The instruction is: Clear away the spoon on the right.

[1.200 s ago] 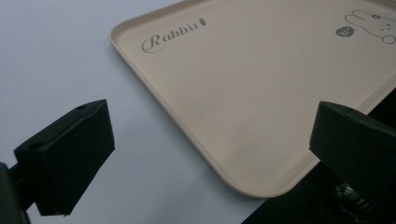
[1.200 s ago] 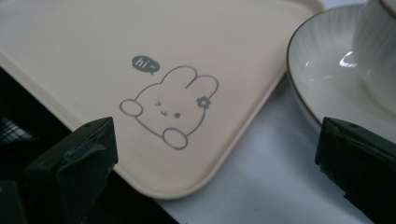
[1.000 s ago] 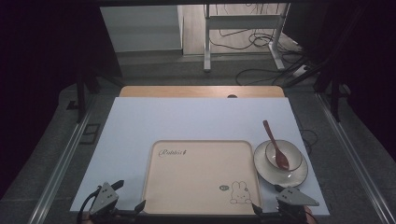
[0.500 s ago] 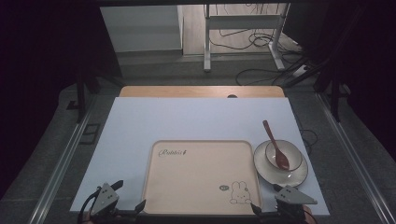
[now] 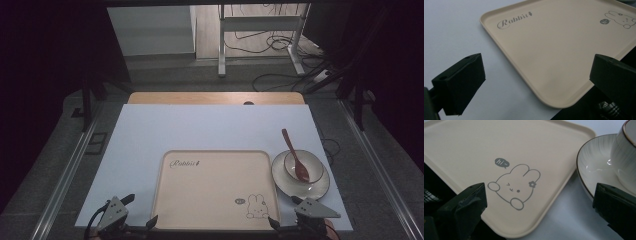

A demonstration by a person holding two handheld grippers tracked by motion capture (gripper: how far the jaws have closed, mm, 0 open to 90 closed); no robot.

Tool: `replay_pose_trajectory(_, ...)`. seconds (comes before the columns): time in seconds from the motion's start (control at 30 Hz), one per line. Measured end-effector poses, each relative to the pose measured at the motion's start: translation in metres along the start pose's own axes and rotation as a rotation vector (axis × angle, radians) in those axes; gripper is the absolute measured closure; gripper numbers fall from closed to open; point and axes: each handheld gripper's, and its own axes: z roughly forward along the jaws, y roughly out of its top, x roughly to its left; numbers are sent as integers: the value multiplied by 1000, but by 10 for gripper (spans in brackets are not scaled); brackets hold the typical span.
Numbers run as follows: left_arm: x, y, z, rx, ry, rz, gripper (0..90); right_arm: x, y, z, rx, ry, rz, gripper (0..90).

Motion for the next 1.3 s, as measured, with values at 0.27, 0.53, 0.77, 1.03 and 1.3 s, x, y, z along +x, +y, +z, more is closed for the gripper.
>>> replay_pose_trajectory(0.27,-2,-3,0,-5,17,30,0,-1,5,0,-7,-12,-21,2)
replay_pose_trajectory(0.53,-2,-4,0,-6,13,36,0,-3,11,0,-11,-15,-20,5)
replay_pose_trajectory(0.77,-3,-4,0,-3,12,40,0,-4,16,0,-14,-15,-14,9)
replay_pose_trajectory(1.03,-4,-4,2,12,2,46,0,-8,23,-1,-15,-18,7,9)
replay_pose_trajectory(1.3,-5,-3,3,24,1,54,0,-13,32,2,-1,-19,30,9)
